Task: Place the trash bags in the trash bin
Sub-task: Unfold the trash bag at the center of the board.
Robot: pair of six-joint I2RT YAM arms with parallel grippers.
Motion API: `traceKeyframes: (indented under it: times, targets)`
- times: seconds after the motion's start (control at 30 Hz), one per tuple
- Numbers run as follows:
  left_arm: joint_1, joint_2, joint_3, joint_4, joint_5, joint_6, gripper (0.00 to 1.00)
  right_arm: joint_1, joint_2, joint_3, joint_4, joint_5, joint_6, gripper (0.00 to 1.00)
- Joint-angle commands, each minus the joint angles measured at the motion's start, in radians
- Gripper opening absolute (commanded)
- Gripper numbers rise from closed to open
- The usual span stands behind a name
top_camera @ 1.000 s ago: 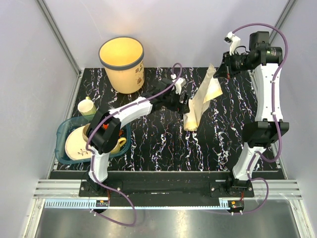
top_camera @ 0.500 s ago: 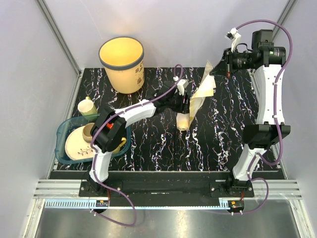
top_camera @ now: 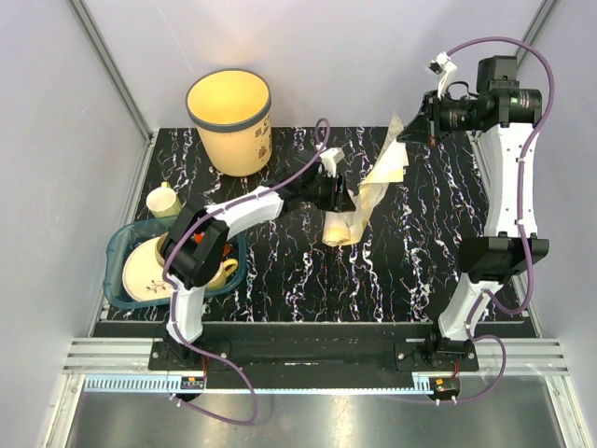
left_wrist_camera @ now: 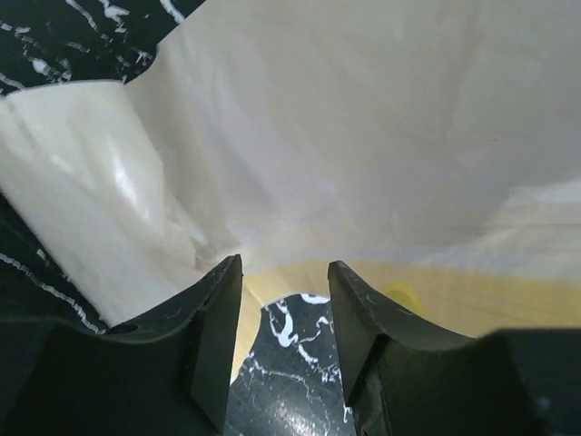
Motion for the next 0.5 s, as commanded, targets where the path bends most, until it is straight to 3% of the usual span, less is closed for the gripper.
traceKeyframes:
  times: [0.0, 0.2, 0.47]
  targets:
    - [-0.003, 0.058, 0.116, -0.054, -0.017, 0.002, 0.45, -0.038, -0.039, -0.029, -0.225, 0.148, 0.017, 0.00]
    - [0.000, 0.095, 0.142, -0.145, -0.088, 0.065, 0.43, -0.133, -0.048, -0.193, -0.193, 0.354, -0.062, 0.00]
    - [0.008, 0.038, 0.107, -0.153, -0.045, 0.157, 0.42, -0.200, -0.152, -0.644, 0.053, 0.610, -0.190, 0.00]
